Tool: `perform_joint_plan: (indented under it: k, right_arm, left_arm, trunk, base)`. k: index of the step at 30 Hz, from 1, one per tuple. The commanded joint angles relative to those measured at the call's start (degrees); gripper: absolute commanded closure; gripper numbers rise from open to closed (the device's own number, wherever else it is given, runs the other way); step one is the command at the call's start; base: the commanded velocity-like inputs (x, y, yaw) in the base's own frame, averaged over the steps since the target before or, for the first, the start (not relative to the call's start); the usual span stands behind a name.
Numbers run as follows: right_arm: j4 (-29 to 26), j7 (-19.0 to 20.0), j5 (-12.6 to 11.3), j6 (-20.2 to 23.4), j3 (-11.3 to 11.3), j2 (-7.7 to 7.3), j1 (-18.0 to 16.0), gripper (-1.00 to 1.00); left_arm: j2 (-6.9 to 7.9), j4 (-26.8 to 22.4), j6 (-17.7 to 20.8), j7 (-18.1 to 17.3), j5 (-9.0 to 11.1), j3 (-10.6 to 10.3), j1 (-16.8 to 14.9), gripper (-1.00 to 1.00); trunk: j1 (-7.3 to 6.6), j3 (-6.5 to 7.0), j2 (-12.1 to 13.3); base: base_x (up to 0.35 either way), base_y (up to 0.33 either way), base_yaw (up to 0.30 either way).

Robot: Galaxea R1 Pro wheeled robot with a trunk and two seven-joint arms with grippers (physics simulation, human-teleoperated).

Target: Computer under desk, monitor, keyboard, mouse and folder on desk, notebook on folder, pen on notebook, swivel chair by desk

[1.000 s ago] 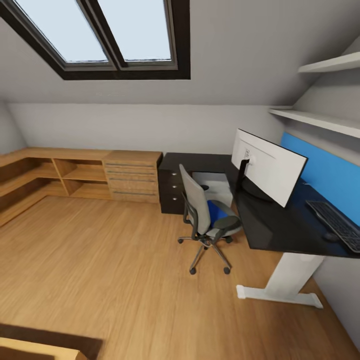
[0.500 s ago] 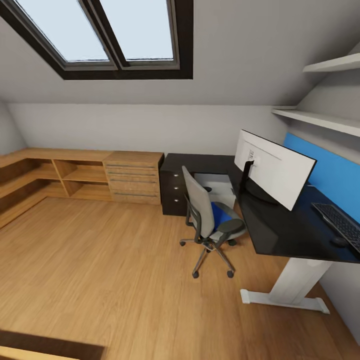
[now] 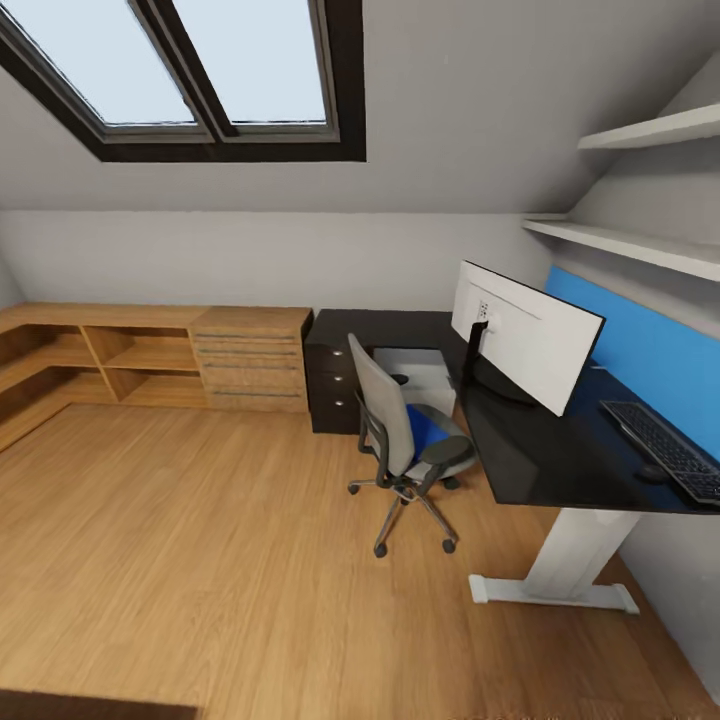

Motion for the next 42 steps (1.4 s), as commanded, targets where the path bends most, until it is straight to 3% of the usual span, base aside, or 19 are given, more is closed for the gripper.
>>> perform_joint_plan:
  k: [1,7,16,42]
  right_arm:
    - [0.06,-0.29,0.61,-0.11,-0.39,0.03,-0.05,-1.0]
    - [0.06,-0.29,0.61,-0.02,-0.36,0.01,-0.05,-1.0]
    - [0.06,-0.29,0.68,0.18,-0.28,0.01,-0.05,-1.0]
    - [0.15,-0.21,0.68,0.2,-0.3,0.01,-0.05,-1.0]
  left_arm:
    - [-0.16,-0.12,-0.23,0.3,0.56,-0.48,-0.03,-1.0]
    - [-1.41,-1.23,-0.24,0.52,0.55,-0.39,-0.02,-1.0]
    - [-1.53,-1.38,-0.06,0.52,0.63,-0.49,-0.02,-1.0]
    - [-1.44,-1.62,-0.02,0.41,0.64,-0.35,-0.02,-1.0]
  trunk:
    - [0.01,-0.05,-0.07]
    - [0.01,0.03,-0.07]
    - [1.99,-1.58,-3.68]
    - [7.7,-6.25,-14.11]
  base:
    - [0.0,0.0,-0.256]
    - [0.0,0.0,-0.268]
    - [0.0,0.0,-0.246]
    - [0.0,0.0,-0.001]
